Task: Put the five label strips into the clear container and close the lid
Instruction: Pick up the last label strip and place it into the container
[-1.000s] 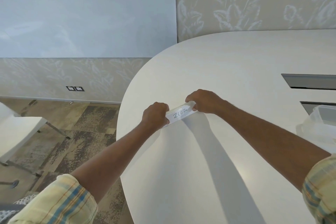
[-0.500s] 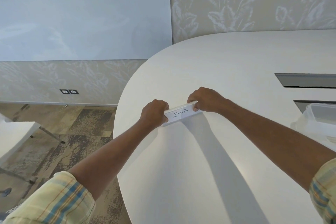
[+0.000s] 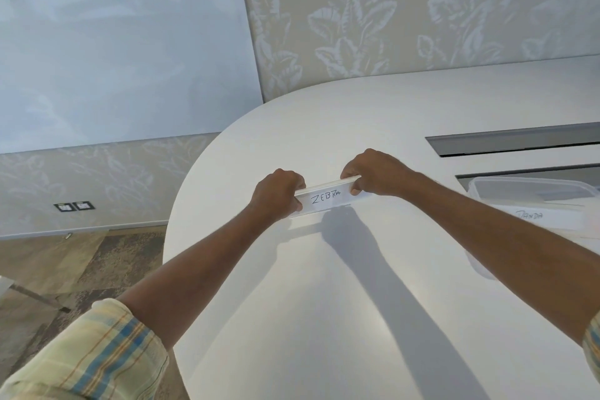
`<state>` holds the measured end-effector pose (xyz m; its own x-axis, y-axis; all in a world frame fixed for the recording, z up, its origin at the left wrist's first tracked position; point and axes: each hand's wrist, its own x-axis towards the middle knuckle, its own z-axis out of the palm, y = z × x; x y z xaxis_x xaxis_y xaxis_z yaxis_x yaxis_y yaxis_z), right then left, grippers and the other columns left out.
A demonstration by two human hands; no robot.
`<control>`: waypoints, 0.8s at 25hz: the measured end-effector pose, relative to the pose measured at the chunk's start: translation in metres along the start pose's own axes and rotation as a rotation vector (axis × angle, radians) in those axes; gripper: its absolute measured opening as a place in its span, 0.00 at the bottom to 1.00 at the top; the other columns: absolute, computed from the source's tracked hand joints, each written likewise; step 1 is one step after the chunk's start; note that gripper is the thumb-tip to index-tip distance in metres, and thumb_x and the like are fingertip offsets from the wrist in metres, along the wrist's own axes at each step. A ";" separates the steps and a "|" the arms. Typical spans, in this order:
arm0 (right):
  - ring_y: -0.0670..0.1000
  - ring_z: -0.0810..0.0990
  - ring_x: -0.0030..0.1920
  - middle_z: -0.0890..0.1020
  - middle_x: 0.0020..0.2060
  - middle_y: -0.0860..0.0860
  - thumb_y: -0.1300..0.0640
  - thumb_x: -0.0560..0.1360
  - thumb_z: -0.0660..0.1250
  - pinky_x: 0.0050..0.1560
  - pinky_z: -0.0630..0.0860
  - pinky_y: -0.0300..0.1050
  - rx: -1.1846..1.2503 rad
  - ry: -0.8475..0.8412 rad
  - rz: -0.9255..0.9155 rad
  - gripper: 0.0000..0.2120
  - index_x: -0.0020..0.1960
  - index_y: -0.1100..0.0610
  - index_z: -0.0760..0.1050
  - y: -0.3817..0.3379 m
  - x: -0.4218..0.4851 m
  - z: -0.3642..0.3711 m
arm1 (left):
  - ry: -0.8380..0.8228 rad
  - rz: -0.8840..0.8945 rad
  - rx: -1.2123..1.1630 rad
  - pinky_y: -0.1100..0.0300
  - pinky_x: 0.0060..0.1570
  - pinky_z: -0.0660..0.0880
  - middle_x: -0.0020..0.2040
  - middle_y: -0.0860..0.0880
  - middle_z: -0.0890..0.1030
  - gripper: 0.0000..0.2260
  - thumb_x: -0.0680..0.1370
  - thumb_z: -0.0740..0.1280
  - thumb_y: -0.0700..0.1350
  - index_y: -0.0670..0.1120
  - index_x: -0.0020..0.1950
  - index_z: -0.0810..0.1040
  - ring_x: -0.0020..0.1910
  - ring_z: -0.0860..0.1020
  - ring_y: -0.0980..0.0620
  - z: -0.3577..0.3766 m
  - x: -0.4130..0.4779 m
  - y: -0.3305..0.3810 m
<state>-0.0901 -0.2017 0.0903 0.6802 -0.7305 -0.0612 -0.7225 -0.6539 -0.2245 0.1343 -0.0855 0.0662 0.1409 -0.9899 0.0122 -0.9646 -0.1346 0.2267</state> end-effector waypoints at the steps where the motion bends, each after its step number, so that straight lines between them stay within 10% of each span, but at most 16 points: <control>1: 0.50 0.76 0.45 0.86 0.51 0.49 0.60 0.71 0.76 0.43 0.70 0.44 0.004 0.014 0.019 0.16 0.58 0.52 0.85 0.008 -0.007 -0.007 | 0.003 0.025 0.008 0.57 0.47 0.70 0.61 0.48 0.84 0.21 0.72 0.77 0.41 0.47 0.65 0.82 0.61 0.80 0.43 -0.004 0.005 0.011; 20: 0.53 0.84 0.59 0.87 0.59 0.50 0.60 0.69 0.81 0.57 0.82 0.51 0.033 0.204 0.320 0.22 0.62 0.52 0.85 0.172 -0.158 -0.079 | 0.032 0.332 0.067 0.56 0.45 0.71 0.62 0.46 0.83 0.22 0.73 0.76 0.40 0.49 0.67 0.81 0.59 0.81 0.42 -0.008 0.045 0.234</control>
<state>-0.3311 -0.2144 0.1381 0.3799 -0.9230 0.0613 -0.8876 -0.3824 -0.2570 -0.0830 -0.1611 0.1273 -0.1774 -0.9785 0.1050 -0.9714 0.1912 0.1407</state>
